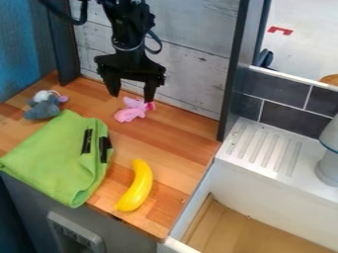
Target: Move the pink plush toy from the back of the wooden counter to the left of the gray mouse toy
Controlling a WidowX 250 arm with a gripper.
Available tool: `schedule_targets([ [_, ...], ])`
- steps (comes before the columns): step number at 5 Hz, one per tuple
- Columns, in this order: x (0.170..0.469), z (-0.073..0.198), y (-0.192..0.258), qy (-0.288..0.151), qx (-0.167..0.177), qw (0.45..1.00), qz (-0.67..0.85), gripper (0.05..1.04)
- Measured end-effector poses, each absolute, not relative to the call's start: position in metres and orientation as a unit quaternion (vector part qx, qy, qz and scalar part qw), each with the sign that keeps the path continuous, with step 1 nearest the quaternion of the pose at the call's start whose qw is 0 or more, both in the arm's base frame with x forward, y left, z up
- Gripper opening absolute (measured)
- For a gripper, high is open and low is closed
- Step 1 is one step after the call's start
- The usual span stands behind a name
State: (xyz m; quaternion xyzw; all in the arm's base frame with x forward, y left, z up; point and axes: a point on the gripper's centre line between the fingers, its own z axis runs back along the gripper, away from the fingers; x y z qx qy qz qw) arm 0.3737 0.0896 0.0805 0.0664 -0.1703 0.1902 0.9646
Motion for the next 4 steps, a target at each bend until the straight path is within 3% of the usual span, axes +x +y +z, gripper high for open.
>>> schedule_targets([
  [2, 0.378, 0.065, 0.099, -0.139, 0.058, 0.978, 0.145, 1.001],
  [4, 0.395, 0.05, 0.126, -0.087, 0.101, 0.983, 0.126, 1.001],
])
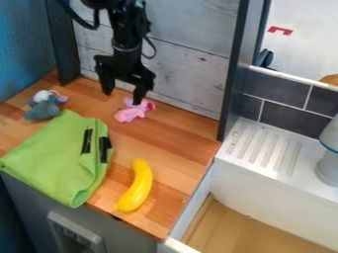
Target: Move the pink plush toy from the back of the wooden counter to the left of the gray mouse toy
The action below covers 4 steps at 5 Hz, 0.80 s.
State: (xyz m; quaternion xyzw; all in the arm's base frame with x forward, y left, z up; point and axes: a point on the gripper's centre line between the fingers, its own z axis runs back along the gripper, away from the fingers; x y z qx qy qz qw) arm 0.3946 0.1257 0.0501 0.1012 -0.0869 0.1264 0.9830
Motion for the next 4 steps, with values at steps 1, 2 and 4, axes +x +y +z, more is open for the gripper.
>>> schedule_targets([
  [1, 0.398, 0.042, 0.129, -0.067, 0.087, 0.987, 0.122, 1.001],
  [2, 0.395, 0.037, 0.133, -0.055, 0.067, 0.989, 0.117, 1.001],
  [4, 0.393, 0.022, 0.134, -0.043, 0.047, 0.992, 0.106, 0.955],
])
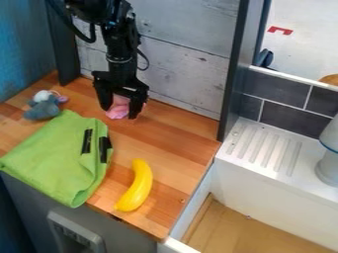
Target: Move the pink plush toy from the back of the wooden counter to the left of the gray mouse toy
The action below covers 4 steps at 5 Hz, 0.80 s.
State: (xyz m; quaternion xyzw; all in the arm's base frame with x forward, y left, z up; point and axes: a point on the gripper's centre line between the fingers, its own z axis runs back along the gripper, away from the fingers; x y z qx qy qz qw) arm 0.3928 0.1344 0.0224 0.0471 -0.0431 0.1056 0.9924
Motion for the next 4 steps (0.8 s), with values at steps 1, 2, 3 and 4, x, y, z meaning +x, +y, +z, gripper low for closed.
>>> schedule_targets([
  [1, 0.389, 0.015, 0.133, -0.042, 0.045, 0.993, 0.099, 0.721],
  [2, 0.387, 0.011, 0.132, -0.046, 0.046, 0.993, 0.101, 0.475],
  [3, 0.383, 0.012, 0.129, -0.052, 0.044, 0.992, 0.103, 0.297],
  [4, 0.381, 0.027, 0.124, -0.085, 0.036, 0.991, 0.101, 0.201],
])
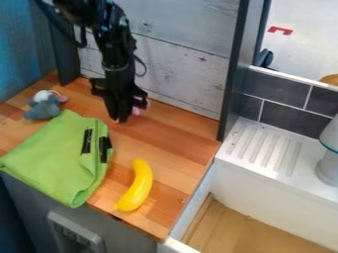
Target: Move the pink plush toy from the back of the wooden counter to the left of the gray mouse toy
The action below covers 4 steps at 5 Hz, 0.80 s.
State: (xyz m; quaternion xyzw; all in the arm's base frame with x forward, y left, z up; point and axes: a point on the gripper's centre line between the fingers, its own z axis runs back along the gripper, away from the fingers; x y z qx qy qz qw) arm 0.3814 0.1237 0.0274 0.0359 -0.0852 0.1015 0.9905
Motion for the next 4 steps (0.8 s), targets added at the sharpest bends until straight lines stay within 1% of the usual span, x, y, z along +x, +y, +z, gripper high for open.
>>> schedule_targets([
  [1, 0.38, 0.058, 0.117, -0.136, 0.032, 0.985, 0.096, 0.156],
  [2, 0.373, 0.083, 0.099, -0.184, 0.036, 0.979, 0.08, 0.139],
  [3, 0.352, 0.093, 0.1, -0.165, 0.061, 0.977, 0.117, 0.139],
  [4, 0.32, 0.09, 0.125, -0.108, 0.089, 0.971, 0.193, 0.139],
])
